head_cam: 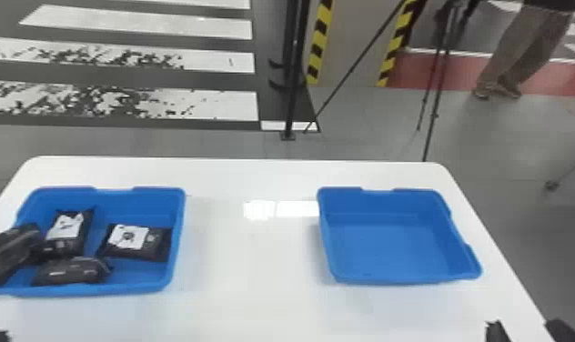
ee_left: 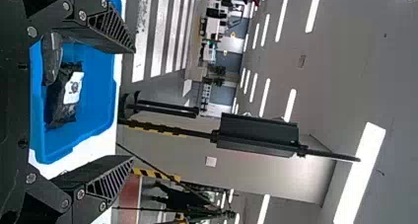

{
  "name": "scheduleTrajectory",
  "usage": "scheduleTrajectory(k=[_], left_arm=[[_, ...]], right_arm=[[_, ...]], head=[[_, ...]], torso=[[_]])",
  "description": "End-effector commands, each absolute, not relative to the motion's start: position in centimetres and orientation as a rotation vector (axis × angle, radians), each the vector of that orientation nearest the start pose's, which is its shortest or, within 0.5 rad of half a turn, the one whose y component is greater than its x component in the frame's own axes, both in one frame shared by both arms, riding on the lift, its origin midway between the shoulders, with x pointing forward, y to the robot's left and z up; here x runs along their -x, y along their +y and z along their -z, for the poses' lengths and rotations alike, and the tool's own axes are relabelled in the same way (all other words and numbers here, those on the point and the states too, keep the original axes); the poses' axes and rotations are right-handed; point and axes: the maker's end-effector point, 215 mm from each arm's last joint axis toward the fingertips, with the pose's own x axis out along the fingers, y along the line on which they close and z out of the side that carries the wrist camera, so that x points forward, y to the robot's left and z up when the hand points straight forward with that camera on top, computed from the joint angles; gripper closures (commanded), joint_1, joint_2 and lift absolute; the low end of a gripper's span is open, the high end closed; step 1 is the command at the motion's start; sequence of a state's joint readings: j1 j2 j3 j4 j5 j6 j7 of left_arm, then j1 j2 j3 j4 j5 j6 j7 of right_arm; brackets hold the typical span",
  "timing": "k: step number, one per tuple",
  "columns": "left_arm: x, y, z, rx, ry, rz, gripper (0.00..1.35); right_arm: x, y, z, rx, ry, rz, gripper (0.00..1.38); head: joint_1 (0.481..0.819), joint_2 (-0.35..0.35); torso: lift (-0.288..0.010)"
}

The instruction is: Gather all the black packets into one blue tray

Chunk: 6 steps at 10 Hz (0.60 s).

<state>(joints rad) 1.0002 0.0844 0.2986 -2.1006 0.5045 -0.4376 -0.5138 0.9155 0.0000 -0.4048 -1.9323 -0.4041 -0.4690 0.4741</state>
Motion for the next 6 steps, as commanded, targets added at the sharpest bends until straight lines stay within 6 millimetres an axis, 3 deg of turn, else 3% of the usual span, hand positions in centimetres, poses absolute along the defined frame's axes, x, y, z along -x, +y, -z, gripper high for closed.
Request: scheduleTrajectory(k=[1, 6], left_arm=[[-27.1, 31.08, 31.47, 0.149, -0.071, 0.206, 0.29], [-27.26, 30.98, 31.64, 0.159, -0.068, 0.209, 0.29]], right_arm=[[-26.14, -37.6, 36.37, -0.045, -0.007, -0.023, 0.23], [-26.11, -37.67, 36.6, -0.06, -0.007, -0.017, 0.23]], head=[[0.695, -0.147], [0.695, -0.15]], torso=[[-0.11], [-0.11]])
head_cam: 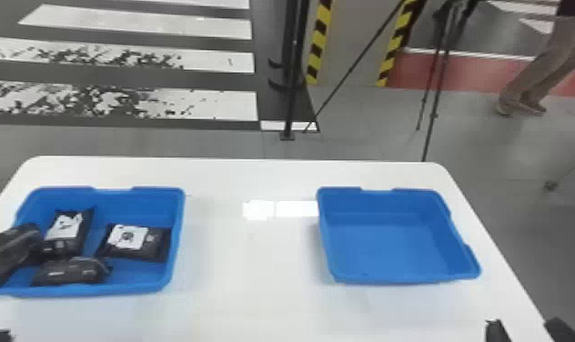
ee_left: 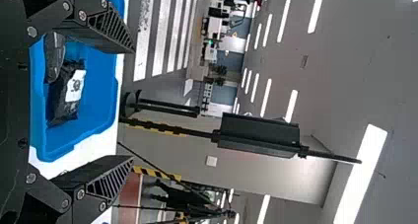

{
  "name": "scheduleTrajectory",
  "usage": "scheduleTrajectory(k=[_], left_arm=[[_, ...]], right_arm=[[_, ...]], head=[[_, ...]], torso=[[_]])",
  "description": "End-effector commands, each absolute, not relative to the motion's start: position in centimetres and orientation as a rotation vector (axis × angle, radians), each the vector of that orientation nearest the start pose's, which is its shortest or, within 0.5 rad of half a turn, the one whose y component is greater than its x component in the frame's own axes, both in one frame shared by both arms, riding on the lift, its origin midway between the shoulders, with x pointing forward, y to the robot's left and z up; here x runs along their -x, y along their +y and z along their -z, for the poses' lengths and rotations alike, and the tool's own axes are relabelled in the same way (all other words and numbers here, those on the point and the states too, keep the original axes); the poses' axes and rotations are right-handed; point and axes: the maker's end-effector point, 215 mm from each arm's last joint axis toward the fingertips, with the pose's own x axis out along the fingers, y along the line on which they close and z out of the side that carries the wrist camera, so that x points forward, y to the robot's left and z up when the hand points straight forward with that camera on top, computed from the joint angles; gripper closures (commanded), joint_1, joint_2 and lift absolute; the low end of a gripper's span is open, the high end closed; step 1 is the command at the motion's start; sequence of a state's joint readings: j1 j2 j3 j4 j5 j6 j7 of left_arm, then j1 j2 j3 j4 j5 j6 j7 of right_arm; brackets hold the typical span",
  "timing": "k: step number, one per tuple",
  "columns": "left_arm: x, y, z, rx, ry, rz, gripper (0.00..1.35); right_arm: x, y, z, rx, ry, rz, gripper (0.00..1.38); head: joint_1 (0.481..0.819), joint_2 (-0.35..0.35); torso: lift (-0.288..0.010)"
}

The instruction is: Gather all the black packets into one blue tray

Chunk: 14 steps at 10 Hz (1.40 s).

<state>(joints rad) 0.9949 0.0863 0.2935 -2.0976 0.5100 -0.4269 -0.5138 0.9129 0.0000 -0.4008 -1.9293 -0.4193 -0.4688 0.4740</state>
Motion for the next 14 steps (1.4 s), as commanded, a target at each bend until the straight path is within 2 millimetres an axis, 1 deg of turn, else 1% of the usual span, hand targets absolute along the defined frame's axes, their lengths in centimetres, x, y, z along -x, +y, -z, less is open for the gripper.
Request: scheduleTrajectory(k=[1, 14], left_arm=[[-27.27, 30.9, 31.65, 0.161, -0.068, 0.21, 0.29], [-27.4, 30.51, 31.84, 0.173, -0.063, 0.22, 0.29]], right_arm=[[-26.11, -37.67, 36.6, -0.06, -0.007, -0.017, 0.23], [-26.04, -37.92, 36.59, -0.073, -0.011, -0.009, 0.23]], head=[[0.695, -0.151], [0.695, -0.167]], torso=[[-0.11], [-0.11]])
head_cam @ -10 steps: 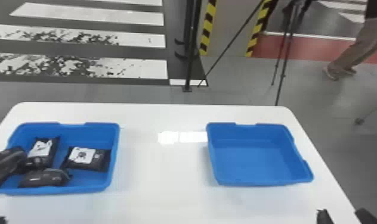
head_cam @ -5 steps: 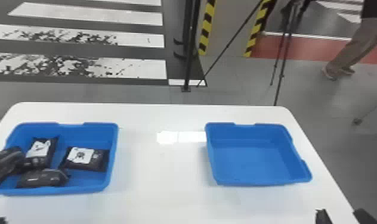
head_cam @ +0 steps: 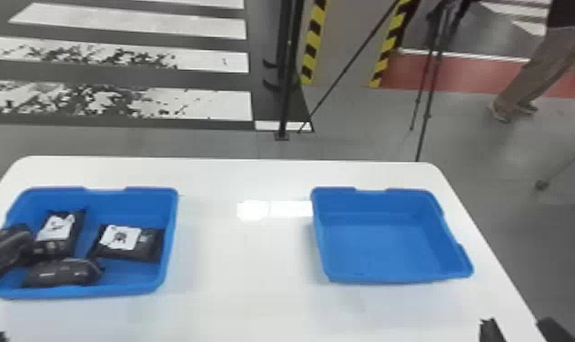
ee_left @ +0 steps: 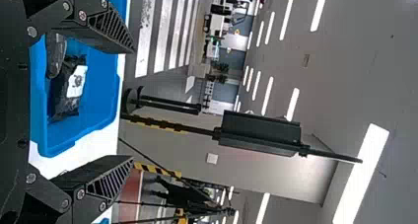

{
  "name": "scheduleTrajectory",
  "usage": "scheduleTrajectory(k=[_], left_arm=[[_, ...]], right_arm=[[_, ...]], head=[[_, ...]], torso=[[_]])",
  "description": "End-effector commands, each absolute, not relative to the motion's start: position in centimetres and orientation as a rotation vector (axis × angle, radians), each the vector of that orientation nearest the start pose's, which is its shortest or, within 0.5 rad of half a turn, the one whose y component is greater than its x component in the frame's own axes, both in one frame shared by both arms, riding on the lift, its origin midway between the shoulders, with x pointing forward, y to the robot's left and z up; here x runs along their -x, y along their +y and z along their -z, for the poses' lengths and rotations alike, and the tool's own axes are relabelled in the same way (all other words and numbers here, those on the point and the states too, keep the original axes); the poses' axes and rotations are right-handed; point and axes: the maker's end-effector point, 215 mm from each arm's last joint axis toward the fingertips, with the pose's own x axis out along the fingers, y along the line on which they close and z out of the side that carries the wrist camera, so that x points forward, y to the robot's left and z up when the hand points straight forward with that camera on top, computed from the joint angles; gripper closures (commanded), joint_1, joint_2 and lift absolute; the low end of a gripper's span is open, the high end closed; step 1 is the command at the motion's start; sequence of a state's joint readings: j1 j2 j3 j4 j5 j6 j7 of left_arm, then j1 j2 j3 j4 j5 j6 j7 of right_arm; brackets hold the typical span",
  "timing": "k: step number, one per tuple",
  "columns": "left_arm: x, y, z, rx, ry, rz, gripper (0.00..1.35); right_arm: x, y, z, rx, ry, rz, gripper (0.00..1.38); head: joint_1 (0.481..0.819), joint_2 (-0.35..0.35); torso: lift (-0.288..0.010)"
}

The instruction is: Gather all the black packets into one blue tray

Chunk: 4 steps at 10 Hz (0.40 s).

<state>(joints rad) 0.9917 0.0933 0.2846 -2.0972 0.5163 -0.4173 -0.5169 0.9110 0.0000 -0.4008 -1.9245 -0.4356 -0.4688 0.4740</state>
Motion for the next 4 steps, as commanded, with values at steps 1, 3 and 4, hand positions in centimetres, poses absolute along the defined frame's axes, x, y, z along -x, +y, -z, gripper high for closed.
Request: scheduleTrajectory(k=[1, 3, 4], left_arm=[[-27.37, 30.54, 31.96, 0.174, -0.06, 0.22, 0.29], [-27.46, 30.59, 31.86, 0.176, -0.064, 0.219, 0.29], [-27.46, 30.61, 31.84, 0.178, -0.064, 0.219, 0.29]], right_arm=[[-26.04, -37.89, 36.61, -0.072, -0.01, -0.01, 0.23], [-26.13, -37.89, 36.55, -0.072, -0.013, -0.01, 0.23], [-26.13, -37.89, 36.55, -0.072, -0.013, -0.01, 0.23]], head=[[0.695, -0.167], [0.695, -0.167], [0.695, -0.166]], torso=[[-0.11], [-0.11], [-0.11]])
